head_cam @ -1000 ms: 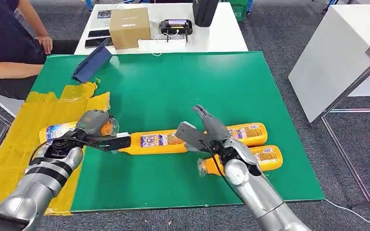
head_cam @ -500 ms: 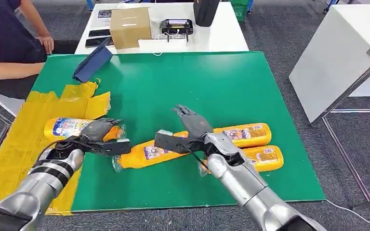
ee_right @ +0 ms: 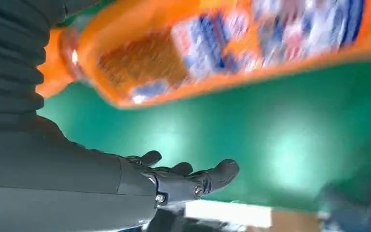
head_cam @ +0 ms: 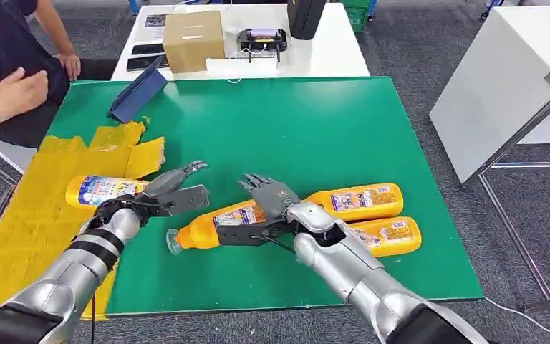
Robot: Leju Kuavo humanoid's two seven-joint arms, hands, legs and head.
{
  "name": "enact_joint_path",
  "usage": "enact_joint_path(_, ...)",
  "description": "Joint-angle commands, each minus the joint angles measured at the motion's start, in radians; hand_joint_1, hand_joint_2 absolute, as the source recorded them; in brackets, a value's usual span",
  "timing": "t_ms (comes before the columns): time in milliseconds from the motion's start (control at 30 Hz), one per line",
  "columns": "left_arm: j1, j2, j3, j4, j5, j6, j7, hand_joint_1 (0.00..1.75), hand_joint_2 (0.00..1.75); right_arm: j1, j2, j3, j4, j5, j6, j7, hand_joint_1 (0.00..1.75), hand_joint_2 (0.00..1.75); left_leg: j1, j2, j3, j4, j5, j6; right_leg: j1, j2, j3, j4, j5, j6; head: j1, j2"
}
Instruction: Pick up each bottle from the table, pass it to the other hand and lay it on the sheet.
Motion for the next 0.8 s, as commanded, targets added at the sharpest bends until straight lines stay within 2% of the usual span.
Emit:
enact_joint_path(33,-0.006,-0.038,0.045,-0.133,0.114,-0.007,-0.003,0.0,0.0,-0.081,0.026,0.118,0.261,-0.008,0.035,-0.037,0.0,1.75,0.001,-0.001,0.002,0.001,-0.001,-0.001,0.001,0.003,0.002,0.0,-0.001,-0.001,0.0,0.0)
enact_joint_path(400,-0.014,-0.053,0.031,-0.148,0.13,-0.014,-0.004,0.0,0.0,-0.083,0.039,0.132,0.319,0.003,0.035,-0.035,0.0,1.75,0.002,-0.002,0.003,0.001,-0.002,-0.001,0.001,0.003,0.004,-0.001,-0.001,-0.002,-0.001,0.0)
enact_joint_path(533,-0.029,-0.062,0.007,-0.142,0.136,-0.005,-0.005,0.0,0.0,-0.095,0.058,0.162,0.399,0.034,0.108,-0.006,0.02,1.75,0.001,-0.002,0.003,0.0,-0.001,-0.001,0.0,0.001,0.004,-0.001,-0.001,-0.001,0.0,0.0)
enact_joint_path(567,-0.035,-0.067,0.005,-0.14,0.14,-0.003,-0.004,0.0,0.0,-0.093,0.058,0.177,0.418,0.053,0.112,0.009,1.75,1.75,0.002,-0.003,0.004,0.0,-0.002,-0.001,0.001,0.002,0.005,-0.001,-0.002,-0.002,0.0,0.0)
enact_joint_path(800,-0.026,-0.077,0.039,-0.163,0.18,0.035,0.035,0.0,0.0,-0.069,0.034,0.11,0.435,0.032,0.071,0.047,1.75,1.75,0.002,-0.004,0.007,0.0,-0.001,-0.001,0.001,0.002,0.009,-0.003,-0.002,-0.002,-0.001,0.0)
